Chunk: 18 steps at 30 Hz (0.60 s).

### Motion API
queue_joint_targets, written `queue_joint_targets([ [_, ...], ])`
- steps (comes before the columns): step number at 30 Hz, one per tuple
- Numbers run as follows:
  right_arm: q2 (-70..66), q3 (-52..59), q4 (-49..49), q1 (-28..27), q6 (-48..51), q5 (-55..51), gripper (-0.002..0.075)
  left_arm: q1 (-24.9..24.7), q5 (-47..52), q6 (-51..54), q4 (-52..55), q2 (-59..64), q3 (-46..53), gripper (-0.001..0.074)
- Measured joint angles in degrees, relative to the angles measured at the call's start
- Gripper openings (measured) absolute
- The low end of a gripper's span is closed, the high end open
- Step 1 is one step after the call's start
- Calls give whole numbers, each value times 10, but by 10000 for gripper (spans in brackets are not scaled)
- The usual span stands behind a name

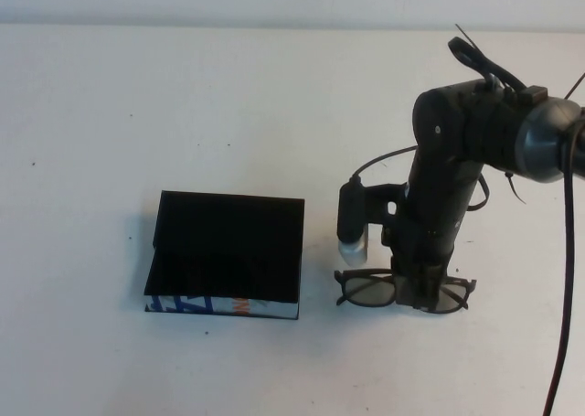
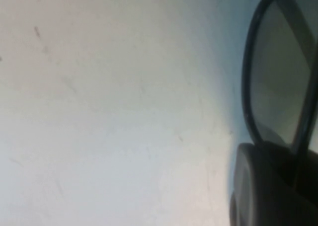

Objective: Return glasses to glasses case
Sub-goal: Pick up the glasses from the table, then place the glasses in the glasses case

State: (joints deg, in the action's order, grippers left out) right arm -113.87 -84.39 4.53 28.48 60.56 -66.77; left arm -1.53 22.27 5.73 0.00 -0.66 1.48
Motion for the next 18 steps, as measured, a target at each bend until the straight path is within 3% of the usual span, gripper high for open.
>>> queue_joint_targets([
  [9,52,-66,19,73,-63,-29,64,0,0,0,0,0,0,-4],
  [18,-50,-238,29,151,-94,-33,64,0,0,0,0,0,0,-4],
])
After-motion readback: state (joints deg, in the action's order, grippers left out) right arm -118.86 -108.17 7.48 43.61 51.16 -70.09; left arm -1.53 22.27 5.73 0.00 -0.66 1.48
